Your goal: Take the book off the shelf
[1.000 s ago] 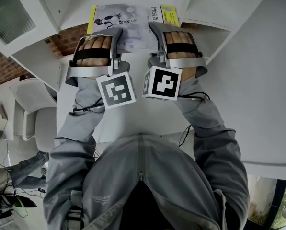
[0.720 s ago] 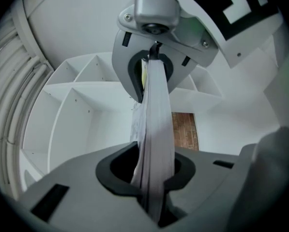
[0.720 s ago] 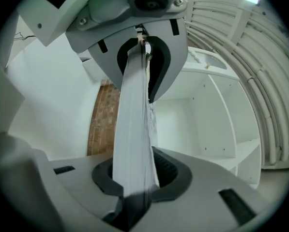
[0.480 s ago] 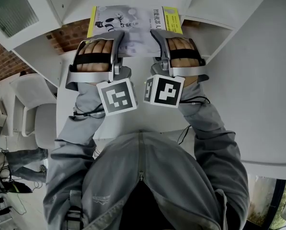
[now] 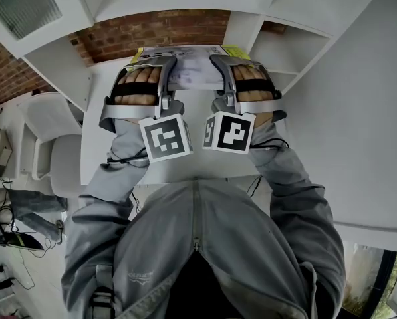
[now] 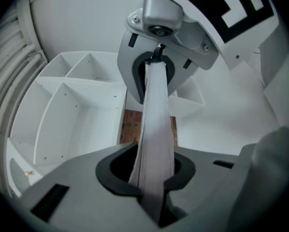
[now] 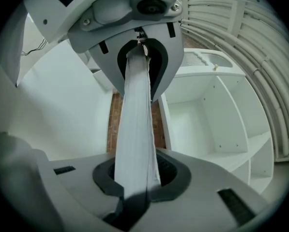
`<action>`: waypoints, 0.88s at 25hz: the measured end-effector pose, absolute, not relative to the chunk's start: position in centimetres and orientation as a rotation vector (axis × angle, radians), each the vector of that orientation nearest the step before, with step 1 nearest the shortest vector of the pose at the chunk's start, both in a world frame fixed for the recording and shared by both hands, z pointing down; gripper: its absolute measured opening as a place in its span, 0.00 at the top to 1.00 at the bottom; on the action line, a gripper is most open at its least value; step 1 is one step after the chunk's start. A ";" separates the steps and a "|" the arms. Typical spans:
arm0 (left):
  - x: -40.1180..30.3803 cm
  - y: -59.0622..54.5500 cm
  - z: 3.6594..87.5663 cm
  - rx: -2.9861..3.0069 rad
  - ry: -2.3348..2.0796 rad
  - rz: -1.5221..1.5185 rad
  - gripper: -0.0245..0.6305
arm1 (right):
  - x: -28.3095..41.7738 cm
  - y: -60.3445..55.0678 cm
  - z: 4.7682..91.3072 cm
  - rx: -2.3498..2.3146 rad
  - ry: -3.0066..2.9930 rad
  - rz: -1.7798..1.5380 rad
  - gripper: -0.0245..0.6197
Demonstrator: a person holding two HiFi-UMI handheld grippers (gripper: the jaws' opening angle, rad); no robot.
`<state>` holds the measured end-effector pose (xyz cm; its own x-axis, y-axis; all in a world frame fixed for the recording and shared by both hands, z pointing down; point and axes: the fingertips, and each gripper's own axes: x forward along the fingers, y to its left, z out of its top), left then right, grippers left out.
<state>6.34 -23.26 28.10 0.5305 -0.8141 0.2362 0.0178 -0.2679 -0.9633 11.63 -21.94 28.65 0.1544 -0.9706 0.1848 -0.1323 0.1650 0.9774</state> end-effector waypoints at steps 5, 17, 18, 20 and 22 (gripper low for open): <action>5.8 -23.0 30.2 -1.656 0.679 -0.952 0.84 | 11.1 -21.6 30.8 1.230 -1.278 -0.877 0.83; 5.7 -23.0 36.9 -1.738 0.597 -1.035 0.84 | 10.9 -21.6 37.6 1.181 -1.345 -0.751 0.83; 5.6 -23.0 37.5 -1.748 0.590 -1.043 0.84 | 10.8 -21.6 38.2 1.175 -1.351 -0.740 0.83; 5.5 -23.0 38.6 -1.766 0.576 -1.059 0.84 | 10.7 -21.6 39.3 1.163 -1.364 -0.718 0.83; 5.3 -22.9 39.7 -1.780 0.561 -1.078 0.84 | 10.5 -21.5 40.3 1.149 -1.379 -0.693 0.83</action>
<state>5.32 -22.88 39.65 0.5066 -0.7506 0.4241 0.0836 -0.4469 -0.8907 10.48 -21.46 40.35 0.1342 -0.9140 0.3828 -0.2381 0.3453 0.9078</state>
